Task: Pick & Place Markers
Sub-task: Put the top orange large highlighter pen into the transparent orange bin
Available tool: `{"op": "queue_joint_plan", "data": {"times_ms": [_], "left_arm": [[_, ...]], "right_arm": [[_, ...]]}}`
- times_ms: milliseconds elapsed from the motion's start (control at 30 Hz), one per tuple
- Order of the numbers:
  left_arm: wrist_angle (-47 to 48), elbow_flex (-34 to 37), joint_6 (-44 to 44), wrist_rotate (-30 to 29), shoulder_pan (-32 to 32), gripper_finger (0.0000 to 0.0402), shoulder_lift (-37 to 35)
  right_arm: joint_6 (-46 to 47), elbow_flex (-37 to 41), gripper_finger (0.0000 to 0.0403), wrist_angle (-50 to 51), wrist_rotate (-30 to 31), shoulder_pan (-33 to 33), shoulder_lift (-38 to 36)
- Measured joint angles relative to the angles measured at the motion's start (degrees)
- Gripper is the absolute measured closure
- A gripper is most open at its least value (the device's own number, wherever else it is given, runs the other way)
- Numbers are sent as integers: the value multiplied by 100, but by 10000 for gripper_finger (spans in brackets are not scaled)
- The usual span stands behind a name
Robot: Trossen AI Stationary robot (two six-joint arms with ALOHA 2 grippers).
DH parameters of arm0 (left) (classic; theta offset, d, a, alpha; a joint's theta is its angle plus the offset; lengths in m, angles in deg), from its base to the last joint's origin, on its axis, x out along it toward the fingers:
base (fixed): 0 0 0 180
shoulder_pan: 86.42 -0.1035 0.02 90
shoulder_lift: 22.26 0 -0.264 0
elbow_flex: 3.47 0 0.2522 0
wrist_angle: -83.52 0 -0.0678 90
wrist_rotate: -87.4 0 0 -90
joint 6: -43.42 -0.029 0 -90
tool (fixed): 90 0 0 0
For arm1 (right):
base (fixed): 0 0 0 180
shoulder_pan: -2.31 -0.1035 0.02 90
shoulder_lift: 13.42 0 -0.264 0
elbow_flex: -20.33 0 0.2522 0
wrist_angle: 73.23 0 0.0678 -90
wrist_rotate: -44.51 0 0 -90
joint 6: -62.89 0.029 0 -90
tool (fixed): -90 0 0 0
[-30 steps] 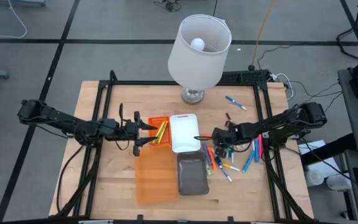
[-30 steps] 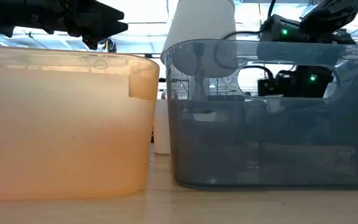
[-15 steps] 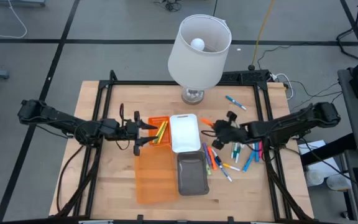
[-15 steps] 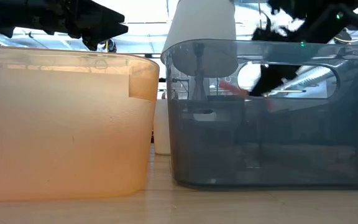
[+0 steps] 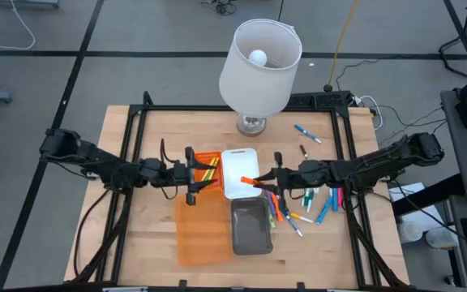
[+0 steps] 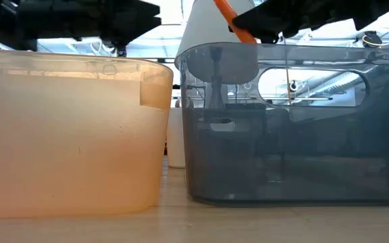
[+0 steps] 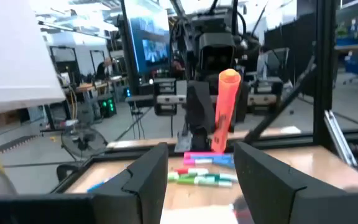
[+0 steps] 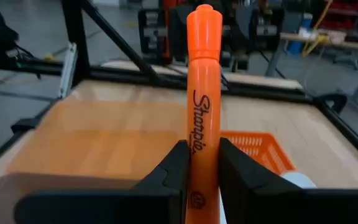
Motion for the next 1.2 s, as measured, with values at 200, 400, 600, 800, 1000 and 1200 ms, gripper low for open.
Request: {"op": "queue_joint_plan", "data": {"times_ms": [200,400,600,800,1000,1200], "left_arm": [[43,-925,-128,70,0,215,989],[50,-2034,-630,371,1,215,1845],[493,-2802,-510,367,-126,215,2356],[1129,-3184,-277,607,-231,215,2544],[1240,-3205,-476,658,-212,277,2540],[1508,-3205,-736,674,-147,349,2388]], "right_arm": [[-103,134,357,-365,-75,0,0],[-167,139,357,-377,-74,-43,0],[-177,139,357,-376,-74,-54,0],[-209,141,357,-378,-76,-54,0],[-210,141,357,-370,-73,-54,0],[-191,138,328,-332,-80,-54,9]]}}
